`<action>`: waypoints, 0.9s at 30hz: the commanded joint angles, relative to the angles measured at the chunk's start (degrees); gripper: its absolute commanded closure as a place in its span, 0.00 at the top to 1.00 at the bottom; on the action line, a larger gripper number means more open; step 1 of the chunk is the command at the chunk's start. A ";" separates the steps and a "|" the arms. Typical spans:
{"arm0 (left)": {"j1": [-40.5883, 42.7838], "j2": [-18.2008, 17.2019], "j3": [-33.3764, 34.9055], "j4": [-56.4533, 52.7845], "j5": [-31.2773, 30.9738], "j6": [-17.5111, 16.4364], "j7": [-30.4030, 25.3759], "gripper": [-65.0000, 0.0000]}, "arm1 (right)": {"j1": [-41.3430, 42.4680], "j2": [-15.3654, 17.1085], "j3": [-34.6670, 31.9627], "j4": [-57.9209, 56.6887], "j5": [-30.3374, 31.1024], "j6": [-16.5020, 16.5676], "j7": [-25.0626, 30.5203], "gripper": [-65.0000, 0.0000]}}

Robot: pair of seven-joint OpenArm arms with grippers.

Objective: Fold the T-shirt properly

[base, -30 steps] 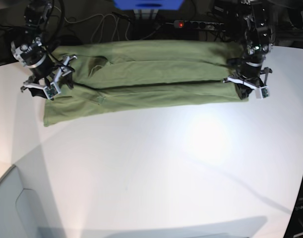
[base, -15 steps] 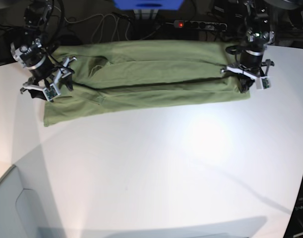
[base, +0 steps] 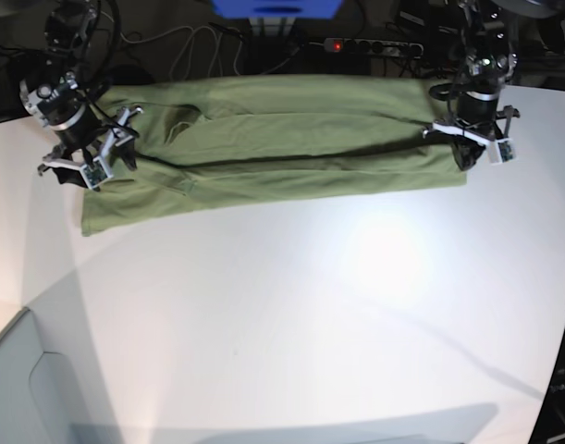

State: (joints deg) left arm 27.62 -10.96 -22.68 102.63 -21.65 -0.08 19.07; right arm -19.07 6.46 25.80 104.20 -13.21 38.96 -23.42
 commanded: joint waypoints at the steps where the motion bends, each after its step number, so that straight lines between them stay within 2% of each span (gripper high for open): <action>1: -0.14 -1.21 -0.22 0.80 -0.02 -0.49 -1.44 0.00 | 0.30 0.44 0.18 0.98 0.86 1.04 1.22 0.61; 4: -0.06 -3.59 1.71 0.71 0.15 -6.03 -1.44 0.00 | 0.30 0.44 0.18 0.98 0.86 1.04 1.22 0.61; 6: 0.12 -5.17 2.59 0.71 0.24 -8.14 -1.44 0.00 | 0.30 0.44 0.18 1.07 0.86 1.04 1.22 0.61; 17: 2.67 -11.32 2.76 0.62 0.24 -8.76 -1.00 0.00 | 1.09 0.44 0.18 1.16 0.86 1.04 1.22 0.61; 27: 3.11 -14.40 4.35 -1.84 0.24 -8.93 -0.92 0.00 | 1.88 0.44 0.18 1.07 0.86 1.04 1.22 0.61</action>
State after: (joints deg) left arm 30.61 -24.62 -17.91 99.85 -21.17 -9.10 19.57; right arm -17.34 6.46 25.80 104.29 -13.21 38.96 -23.40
